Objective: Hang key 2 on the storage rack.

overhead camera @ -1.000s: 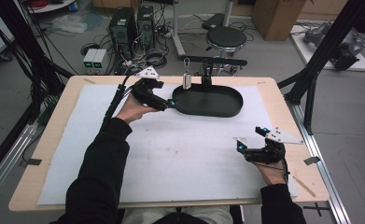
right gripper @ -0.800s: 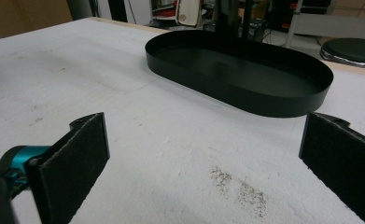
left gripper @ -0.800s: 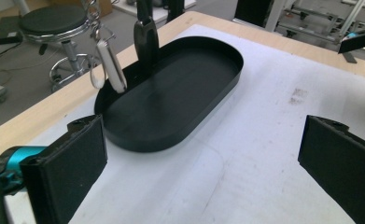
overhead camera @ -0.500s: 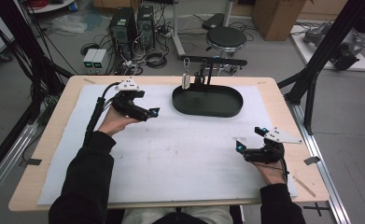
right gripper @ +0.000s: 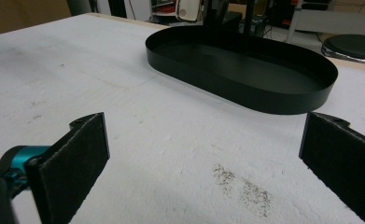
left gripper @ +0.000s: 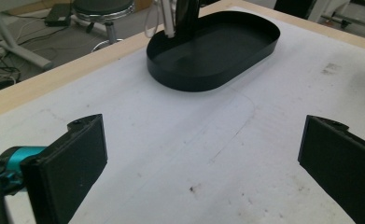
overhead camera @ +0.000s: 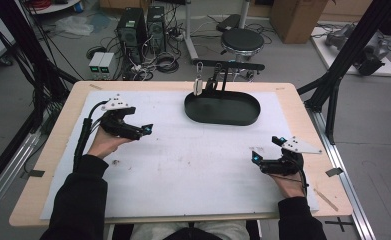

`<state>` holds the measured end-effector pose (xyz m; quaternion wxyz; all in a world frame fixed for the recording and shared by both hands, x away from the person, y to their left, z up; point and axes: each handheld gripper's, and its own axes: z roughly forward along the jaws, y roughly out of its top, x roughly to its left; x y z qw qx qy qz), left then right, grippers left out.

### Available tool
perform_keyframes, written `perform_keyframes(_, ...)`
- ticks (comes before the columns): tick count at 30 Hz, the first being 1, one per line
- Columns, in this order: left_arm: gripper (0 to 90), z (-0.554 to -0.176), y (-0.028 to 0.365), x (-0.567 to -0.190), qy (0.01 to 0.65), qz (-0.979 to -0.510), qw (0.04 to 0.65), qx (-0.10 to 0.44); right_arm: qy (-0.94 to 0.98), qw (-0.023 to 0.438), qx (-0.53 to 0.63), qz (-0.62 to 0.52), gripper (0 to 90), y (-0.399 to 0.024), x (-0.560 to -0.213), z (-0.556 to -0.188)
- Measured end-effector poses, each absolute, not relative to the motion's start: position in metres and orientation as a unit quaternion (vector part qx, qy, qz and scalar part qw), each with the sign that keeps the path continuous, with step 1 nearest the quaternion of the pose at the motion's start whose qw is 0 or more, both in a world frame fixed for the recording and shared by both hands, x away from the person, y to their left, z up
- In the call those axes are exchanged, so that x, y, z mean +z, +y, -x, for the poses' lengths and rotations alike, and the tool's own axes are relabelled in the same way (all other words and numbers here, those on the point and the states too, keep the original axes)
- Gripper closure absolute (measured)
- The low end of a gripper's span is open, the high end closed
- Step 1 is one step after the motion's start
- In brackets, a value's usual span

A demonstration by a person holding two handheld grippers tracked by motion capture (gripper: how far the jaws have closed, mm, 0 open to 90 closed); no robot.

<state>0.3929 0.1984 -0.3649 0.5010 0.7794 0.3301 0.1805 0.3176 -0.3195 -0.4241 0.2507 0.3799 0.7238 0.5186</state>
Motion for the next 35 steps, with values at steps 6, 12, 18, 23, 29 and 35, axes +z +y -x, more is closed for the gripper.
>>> perform_keyframes(6,1.8,-0.379,0.217,-0.372,0.342,-0.775,0.497,0.191,0.726,0.25,0.518,-0.378,0.8,-0.318,-0.425,-0.319)
perform_keyframes(12,1.7,-0.364,0.236,-0.377,0.361,-0.761,0.5,0.2,0.726,0.25,0.517,-0.377,0.8,-0.318,-0.425,-0.319)
perform_keyframes(18,1.8,-0.351,0.252,-0.385,0.372,-0.755,0.492,0.222,0.726,0.248,0.517,-0.379,0.8,-0.316,-0.425,-0.319)
perform_keyframes(23,1.7,-0.34,0.267,-0.39,0.382,-0.74,0.498,0.241,0.727,0.247,0.516,-0.379,0.8,-0.315,-0.425,-0.319)
perform_keyframes(29,1.7,-0.326,0.285,-0.398,0.395,-0.727,0.496,0.264,0.729,0.247,0.514,-0.378,0.8,-0.315,-0.426,-0.319)
perform_keyframes(35,1.8,-0.314,0.295,-0.405,0.402,-0.724,0.49,0.271,0.73,0.246,0.512,-0.379,0.8,-0.314,-0.427,-0.321)
